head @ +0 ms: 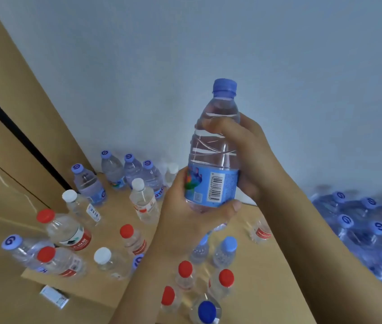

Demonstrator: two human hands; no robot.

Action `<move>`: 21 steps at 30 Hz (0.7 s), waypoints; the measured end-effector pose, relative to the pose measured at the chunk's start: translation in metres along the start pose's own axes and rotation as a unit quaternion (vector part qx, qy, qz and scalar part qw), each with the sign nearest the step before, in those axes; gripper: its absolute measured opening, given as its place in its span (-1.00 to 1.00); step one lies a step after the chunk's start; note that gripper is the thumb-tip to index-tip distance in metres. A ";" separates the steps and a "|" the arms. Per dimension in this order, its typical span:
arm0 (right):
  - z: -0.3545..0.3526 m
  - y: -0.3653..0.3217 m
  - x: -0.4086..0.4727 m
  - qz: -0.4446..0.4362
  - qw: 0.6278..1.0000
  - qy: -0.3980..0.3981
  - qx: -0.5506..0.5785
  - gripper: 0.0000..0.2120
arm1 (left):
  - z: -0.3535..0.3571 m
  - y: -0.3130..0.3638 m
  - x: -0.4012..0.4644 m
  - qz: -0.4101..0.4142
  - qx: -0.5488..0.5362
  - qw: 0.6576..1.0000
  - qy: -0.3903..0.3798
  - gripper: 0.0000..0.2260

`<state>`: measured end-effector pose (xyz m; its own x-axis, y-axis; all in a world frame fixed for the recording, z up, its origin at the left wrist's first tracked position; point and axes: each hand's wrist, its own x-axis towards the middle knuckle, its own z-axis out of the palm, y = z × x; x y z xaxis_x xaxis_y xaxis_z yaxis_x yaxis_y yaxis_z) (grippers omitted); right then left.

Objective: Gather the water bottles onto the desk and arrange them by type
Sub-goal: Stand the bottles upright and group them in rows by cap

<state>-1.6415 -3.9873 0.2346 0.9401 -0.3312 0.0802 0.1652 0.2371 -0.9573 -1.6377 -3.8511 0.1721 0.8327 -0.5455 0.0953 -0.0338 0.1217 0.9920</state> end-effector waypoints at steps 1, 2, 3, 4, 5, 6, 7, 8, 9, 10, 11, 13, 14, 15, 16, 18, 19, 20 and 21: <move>-0.008 -0.003 -0.003 0.004 1.000 -0.012 0.012 -0.83 | 0.004 0.001 0.000 -0.008 -0.012 1.000 -0.019 -0.47; -0.015 -0.007 -0.005 0.006 1.000 -0.020 0.018 -0.83 | 0.009 0.002 -0.001 -0.015 -0.016 0.999 -0.031 -0.47; -0.022 -0.010 -0.007 0.005 1.000 -0.024 0.016 -0.83 | 0.014 0.002 -0.001 -0.015 -0.017 0.999 -0.036 -0.47; -0.027 -0.013 -0.010 0.000 1.000 -0.025 0.008 -0.84 | 0.021 0.003 0.000 -0.010 -0.014 0.999 -0.035 -0.47; -0.033 -0.016 -0.012 -0.007 1.000 -0.021 -0.005 -0.84 | 0.028 0.004 -0.001 -0.004 -0.010 1.000 -0.028 -0.48; -0.038 -0.020 -0.015 -0.017 1.000 -0.011 -0.024 -0.83 | 0.037 0.005 -0.001 0.002 -0.008 1.000 -0.020 -0.49; -0.043 -0.024 -0.017 -0.031 0.998 0.008 -0.049 -0.79 | 0.045 0.006 -0.002 0.011 -0.003 1.000 -0.011 -0.51; -0.048 -0.028 -0.019 -0.047 0.995 0.033 -0.079 -0.73 | 0.053 0.007 -0.004 0.022 0.010 1.000 -0.002 -0.52; -0.052 -0.032 -0.022 -0.063 0.991 0.056 -0.106 -0.66 | 0.060 0.008 -0.005 0.032 0.029 0.999 0.004 -0.52; -0.056 -0.034 -0.025 -0.072 0.988 0.073 -0.117 -0.62 | 0.067 0.008 -0.006 0.037 0.044 0.998 0.006 -0.51; -0.060 -0.036 -0.028 -0.076 0.987 0.085 -0.113 -0.62 | 0.072 0.008 -0.007 0.037 0.050 0.998 0.002 -0.50; -0.070 -0.040 -0.033 -0.076 0.989 0.097 -0.082 -0.69 | 0.079 0.012 -0.008 0.023 0.045 0.998 -0.027 -0.47; -0.075 -0.043 -0.035 -0.074 0.991 0.091 -0.063 -0.73 | 0.081 0.014 -0.007 0.011 0.036 0.998 -0.050 -0.48; -0.080 -0.047 -0.037 -0.073 0.993 0.078 -0.043 -0.77 | 0.083 0.016 -0.005 -0.006 0.018 0.996 -0.083 -0.52; -0.084 -0.050 -0.039 -0.072 0.995 0.061 -0.027 -0.78 | 0.085 0.018 -0.004 -0.023 -0.009 0.993 -0.119 -0.57; -0.093 -0.057 -0.043 -0.081 0.996 0.035 -0.013 -0.80 | 0.091 0.019 -0.002 -0.043 -0.048 0.983 -0.170 -0.61; -0.096 -0.060 -0.045 -0.088 0.996 0.028 -0.012 -0.80 | 0.094 0.020 -0.001 -0.046 -0.047 0.983 -0.173 -0.60; -0.099 -0.062 -0.046 -0.094 0.995 0.029 -0.018 -0.79 | 0.098 0.021 -0.001 -0.043 -0.038 0.984 -0.166 -0.58; -0.102 -0.063 -0.048 -0.100 0.994 0.039 -0.034 -0.79 | 0.102 0.022 -0.001 -0.038 -0.026 0.988 -0.150 -0.56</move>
<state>-1.7275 -4.0794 0.2630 0.8637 -0.4364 0.2521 0.3237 0.0970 -0.9412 -1.6957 -3.9330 0.2019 0.6307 -0.7745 0.0479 0.0577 0.1083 0.9924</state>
